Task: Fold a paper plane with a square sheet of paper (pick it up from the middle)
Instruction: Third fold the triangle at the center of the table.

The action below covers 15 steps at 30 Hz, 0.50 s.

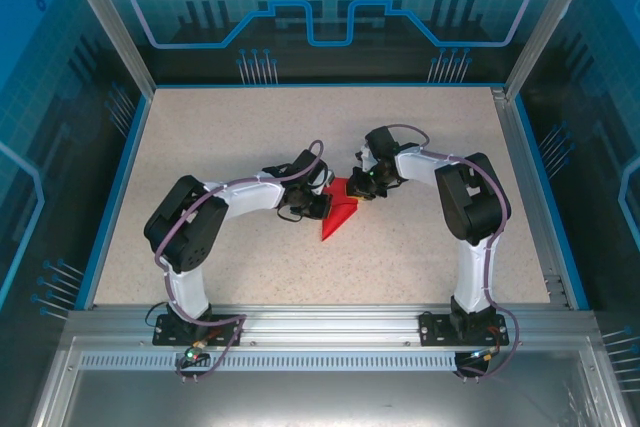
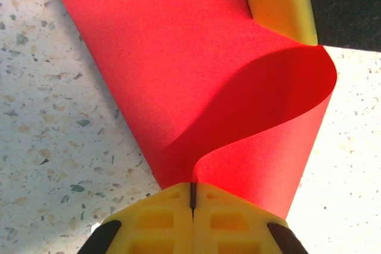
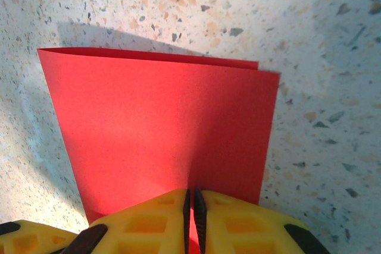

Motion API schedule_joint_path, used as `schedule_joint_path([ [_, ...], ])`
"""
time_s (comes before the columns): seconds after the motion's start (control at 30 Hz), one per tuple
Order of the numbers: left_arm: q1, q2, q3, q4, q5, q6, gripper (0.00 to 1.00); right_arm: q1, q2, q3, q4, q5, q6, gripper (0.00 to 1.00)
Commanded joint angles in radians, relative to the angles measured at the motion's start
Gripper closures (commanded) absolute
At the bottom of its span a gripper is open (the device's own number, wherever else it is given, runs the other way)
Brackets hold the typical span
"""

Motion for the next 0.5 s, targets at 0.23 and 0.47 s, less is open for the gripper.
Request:
schedule_joint_path([
  [0.23,0.005,0.009,0.009,-0.036,-0.015,-0.016,0.98,0.013,0.038,-0.014,-0.084,0.080,-0.005,0.85],
  [0.47,0.006,0.012,0.001,-0.041,-0.015,-0.023,0.98,0.013,0.036,-0.021,-0.086,0.081,-0.005,0.85],
])
